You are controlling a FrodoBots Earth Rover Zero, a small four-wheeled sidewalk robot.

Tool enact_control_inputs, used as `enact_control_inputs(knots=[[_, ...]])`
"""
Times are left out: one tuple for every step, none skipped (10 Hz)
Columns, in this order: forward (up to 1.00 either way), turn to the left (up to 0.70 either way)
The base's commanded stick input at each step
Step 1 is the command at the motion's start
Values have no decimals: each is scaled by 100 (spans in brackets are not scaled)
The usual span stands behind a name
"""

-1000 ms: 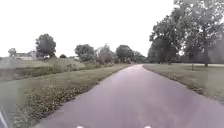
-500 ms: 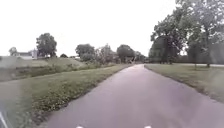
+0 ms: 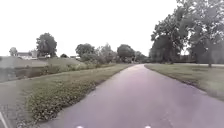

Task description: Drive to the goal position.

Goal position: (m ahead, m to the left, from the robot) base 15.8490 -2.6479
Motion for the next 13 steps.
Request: enact_control_inputs(knots=[[70,-14],[70,-14],[70,-14],[70,-14],[70,-14],[70,-14],[70,-14],[70,-14],[70,-14],[70,-12],[70,-12],[70,-12],[70,-6]])
